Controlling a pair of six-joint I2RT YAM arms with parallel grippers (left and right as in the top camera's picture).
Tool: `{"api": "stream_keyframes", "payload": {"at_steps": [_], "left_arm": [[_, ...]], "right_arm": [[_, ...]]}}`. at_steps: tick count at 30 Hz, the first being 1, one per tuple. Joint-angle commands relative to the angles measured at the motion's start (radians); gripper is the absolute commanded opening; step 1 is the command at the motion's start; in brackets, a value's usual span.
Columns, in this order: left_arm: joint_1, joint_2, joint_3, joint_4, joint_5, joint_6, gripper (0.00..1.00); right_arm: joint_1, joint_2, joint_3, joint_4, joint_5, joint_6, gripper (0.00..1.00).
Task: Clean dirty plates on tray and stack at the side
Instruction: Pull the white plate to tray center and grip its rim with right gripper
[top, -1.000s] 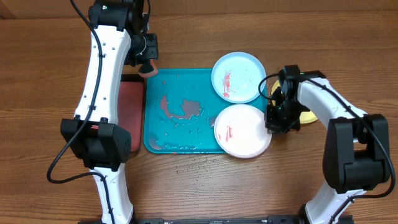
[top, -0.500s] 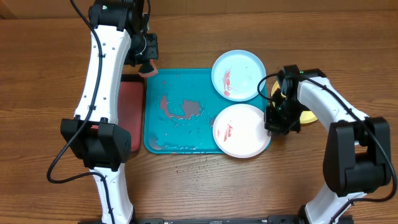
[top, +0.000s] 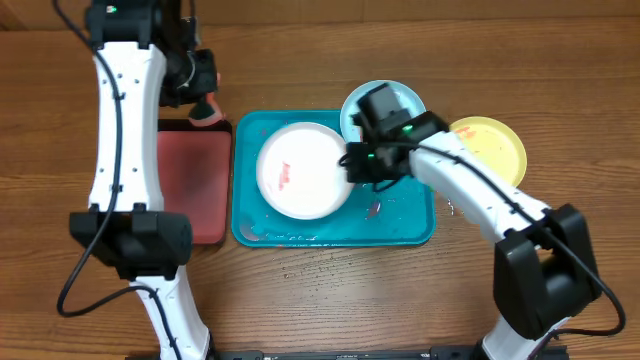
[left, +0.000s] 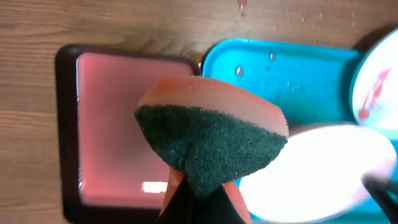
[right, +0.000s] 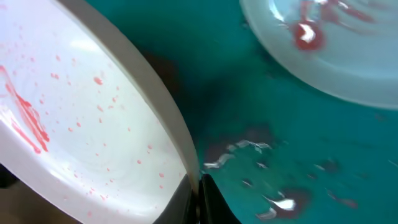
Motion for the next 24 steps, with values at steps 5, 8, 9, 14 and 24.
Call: {"api": "stream_keyframes", "payload": {"at_steps": [5,8,9,14,24], "left_arm": [[-0.032,-0.039,-0.011,-0.028,0.019,0.153,0.04],[-0.035,-0.038,-0.033,-0.023,0.020,0.164,0.04],[-0.035,-0.038,-0.041,-0.020,0.020,0.164,0.04],[-0.036,-0.037,-0.110,0.019,0.020,0.165,0.05],[-0.074,-0.037,-0.341,0.175,0.062,0.178,0.04]], "right_arm": [[0.050,0.111,0.062,0.037,0.018,0.051,0.04],[0.059,0.158,0.101,0.002,0.005,0.030,0.04],[0.060,0.173,0.114,-0.010,0.000,0.024,0.04],[0.061,0.209,0.161,-0.063,-0.021,-0.013,0.04],[0.060,0.221,0.166,-0.039,-0.027,-0.023,0.44]]}}
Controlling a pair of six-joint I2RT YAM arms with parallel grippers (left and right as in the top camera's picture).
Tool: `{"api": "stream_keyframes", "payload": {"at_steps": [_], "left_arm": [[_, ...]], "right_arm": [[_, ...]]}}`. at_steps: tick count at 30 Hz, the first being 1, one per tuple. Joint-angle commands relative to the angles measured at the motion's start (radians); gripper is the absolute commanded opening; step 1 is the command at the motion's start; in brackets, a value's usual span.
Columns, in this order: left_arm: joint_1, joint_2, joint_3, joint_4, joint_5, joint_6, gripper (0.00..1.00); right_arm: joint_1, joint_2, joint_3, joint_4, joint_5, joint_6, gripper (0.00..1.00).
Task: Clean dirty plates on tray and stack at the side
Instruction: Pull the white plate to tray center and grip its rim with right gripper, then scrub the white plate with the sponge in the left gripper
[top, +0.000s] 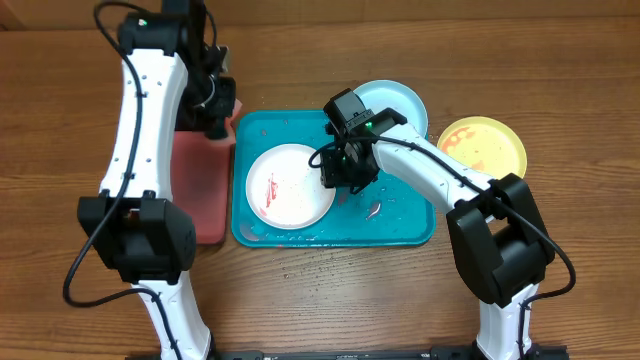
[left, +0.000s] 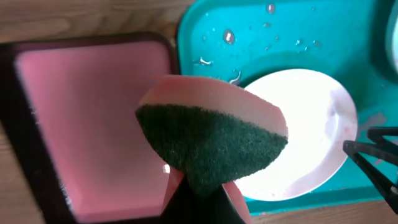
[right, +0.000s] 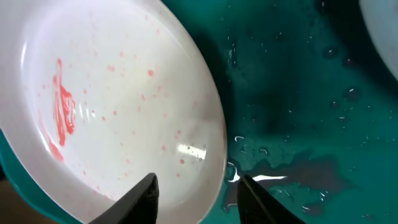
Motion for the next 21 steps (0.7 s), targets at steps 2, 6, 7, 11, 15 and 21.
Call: {"api": "stream_keyframes", "payload": {"at_steps": [2,6,7,11,15,21], "left_arm": [[-0.051,-0.018,-0.089,0.063,0.056,0.048,0.04],[-0.106,-0.018,-0.142,0.106,0.039,0.079,0.04],[-0.120,-0.018,-0.162,0.122,0.024,0.079,0.04],[-0.141,-0.018,-0.230,0.166,0.013,0.072,0.04],[-0.140,-0.018,-0.274,0.187,0.013,0.062,0.04],[-0.144,-0.018,-0.301,0.217,0.017,0.063,0.04]], "right_arm": [[0.003,0.023,0.028,0.030,-0.007,0.054,0.44],[0.003,0.050,0.026,0.043,-0.005,0.217,0.31],[0.003,0.058,0.026,0.042,-0.005,0.233,0.28],[0.003,0.061,0.026,-0.003,-0.005,0.268,0.26],[0.004,0.061,0.024,-0.030,-0.004,0.322,0.21],[0.004,0.063,-0.034,0.045,0.014,0.481,0.08]]}}
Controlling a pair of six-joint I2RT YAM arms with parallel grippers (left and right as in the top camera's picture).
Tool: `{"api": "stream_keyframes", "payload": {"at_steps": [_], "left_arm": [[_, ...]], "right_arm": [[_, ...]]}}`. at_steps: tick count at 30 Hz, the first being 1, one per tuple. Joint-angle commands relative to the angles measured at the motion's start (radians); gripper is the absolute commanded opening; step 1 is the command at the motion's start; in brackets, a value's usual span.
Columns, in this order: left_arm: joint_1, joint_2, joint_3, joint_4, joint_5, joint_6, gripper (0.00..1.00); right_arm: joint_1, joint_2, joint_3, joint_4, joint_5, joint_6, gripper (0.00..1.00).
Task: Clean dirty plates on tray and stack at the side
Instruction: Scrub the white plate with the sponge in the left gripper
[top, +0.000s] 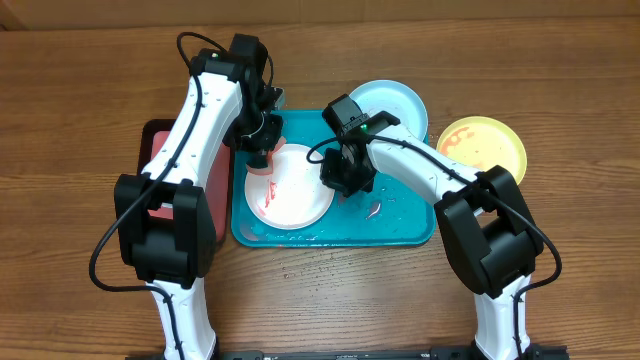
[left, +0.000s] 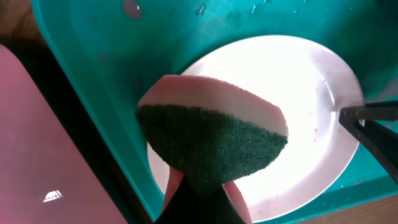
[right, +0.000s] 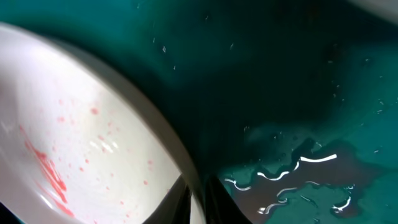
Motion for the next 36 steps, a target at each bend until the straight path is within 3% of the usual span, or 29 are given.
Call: {"api": "stream_keyframes", "payload": {"at_steps": [1,13,21,25,28,33,36], "left_arm": [[0.003,-0.018,-0.019,0.019,-0.003,0.009,0.04],[0.003,-0.013,-0.137,0.131,-0.013,0.008,0.04],[0.003,-0.013,-0.305,0.370,-0.265,-0.140,0.04],[0.002,-0.010,-0.357,0.494,-0.254,-0.150,0.04],[-0.004,-0.005,-0.370,0.496,-0.193,-0.139,0.04],[-0.019,-0.005,-0.373,0.393,0.221,0.151,0.04],[-0.025,-0.005,-0.373,0.343,0.357,0.234,0.04]], "right_arm": [[0.004,0.004,-0.045,0.047,0.010,0.129,0.05],[-0.011,0.004,-0.058,0.142,0.018,0.078,0.04],[-0.009,0.004,-0.058,0.140,0.008,0.055,0.04],[-0.008,0.004,-0.058,0.133,0.002,0.045,0.04],[-0.008,0.004,-0.058,0.133,-0.012,0.023,0.04],[-0.008,0.004,-0.058,0.129,-0.018,0.020,0.04],[-0.008,0.004,-0.058,0.129,-0.043,0.001,0.04]]}}
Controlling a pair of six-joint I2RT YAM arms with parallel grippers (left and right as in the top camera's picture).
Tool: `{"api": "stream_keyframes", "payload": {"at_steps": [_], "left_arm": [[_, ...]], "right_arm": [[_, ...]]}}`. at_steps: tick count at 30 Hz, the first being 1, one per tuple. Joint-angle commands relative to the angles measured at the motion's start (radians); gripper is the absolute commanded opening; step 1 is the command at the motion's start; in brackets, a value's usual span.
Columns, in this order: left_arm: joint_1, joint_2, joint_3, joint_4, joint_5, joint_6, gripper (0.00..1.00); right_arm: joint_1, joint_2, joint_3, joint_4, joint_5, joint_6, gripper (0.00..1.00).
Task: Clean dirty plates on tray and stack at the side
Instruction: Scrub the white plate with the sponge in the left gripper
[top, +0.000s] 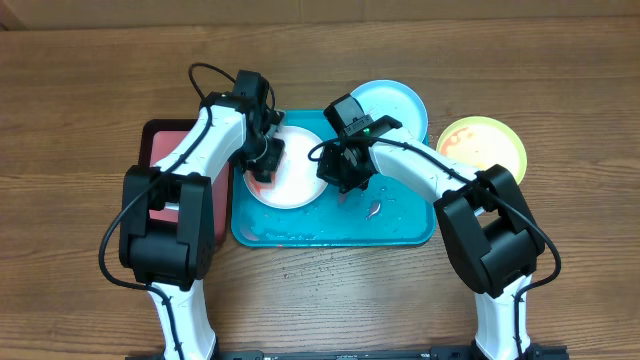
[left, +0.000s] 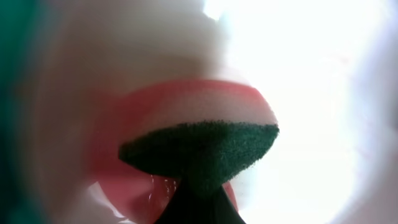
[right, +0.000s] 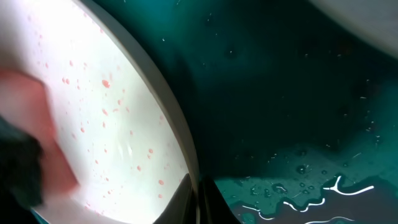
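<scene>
A white plate (top: 292, 172) speckled with red lies in the teal tray (top: 400, 225). My left gripper (top: 262, 165) is shut on a pink sponge with a green scouring face (left: 199, 146), pressed on the plate's left part. My right gripper (top: 338, 172) is shut on the plate's right rim (right: 177, 140); the sponge shows at the left edge of that view. A light blue plate (top: 392, 103) with red smears rests on the tray's far right corner. A yellow plate (top: 487, 146) with red marks sits on the table at the right.
A dark red tray (top: 185, 180) lies left of the teal tray. Water puddles (right: 311, 193) lie on the teal tray floor next to the white plate. Wooden table (top: 330, 300) lies all around.
The left gripper has come down from just above the white plate and now presses the sponge onto its left part. The right gripper still pinches the plate's right rim.
At first the left gripper held the sponge over the red tray while the right held the white plate's rim. Then the right gripper stood open with the plate flat in the tray. Later it was shut on the rim again, and the sponge moved over, now onto, the plate.
</scene>
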Motion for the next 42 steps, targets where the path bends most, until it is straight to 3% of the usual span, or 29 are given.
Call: {"api": "stream_keyframes", "payload": {"at_steps": [1,4,6,11,14,16,19,28,31,34,37,42], "left_arm": [[-0.028,0.006,-0.029,-0.031,0.302,0.164,0.04],[-0.028,0.006,-0.026,0.007,0.290,0.125,0.04],[-0.024,0.006,-0.026,0.076,0.204,0.001,0.04],[-0.024,0.006,-0.027,0.233,-0.219,-0.314,0.04],[-0.024,0.006,-0.027,0.269,-0.437,-0.396,0.04],[-0.026,0.006,-0.027,0.257,-0.495,-0.397,0.04],[-0.026,0.006,-0.027,0.183,-0.461,-0.376,0.04],[-0.026,0.006,-0.027,-0.126,0.194,0.148,0.04],[-0.026,0.006,-0.027,-0.138,0.347,0.241,0.04],[-0.026,0.006,-0.027,-0.056,0.372,0.211,0.04],[-0.026,0.006,-0.027,0.066,0.289,0.092,0.04],[-0.026,0.006,-0.027,0.240,-0.155,-0.248,0.04]], "right_arm": [[0.001,0.004,-0.015,-0.001,-0.027,-0.044,0.04],[0.002,0.004,-0.015,-0.017,-0.032,-0.043,0.04],[0.003,0.004,-0.015,-0.018,-0.032,-0.043,0.04],[0.003,0.004,-0.015,-0.023,-0.032,-0.044,0.04],[0.003,0.004,-0.015,-0.025,-0.029,-0.044,0.04],[0.003,0.004,-0.015,-0.025,-0.028,-0.044,0.04],[0.003,0.004,-0.015,-0.024,-0.028,-0.043,0.04],[0.003,0.004,-0.015,-0.020,-0.028,-0.043,0.04],[0.003,0.004,-0.015,-0.021,-0.028,-0.044,0.04],[0.003,0.004,-0.015,-0.024,-0.029,-0.044,0.04],[0.003,0.004,-0.015,-0.024,-0.028,-0.044,0.04],[0.003,0.004,-0.015,-0.025,-0.028,-0.044,0.04]]}}
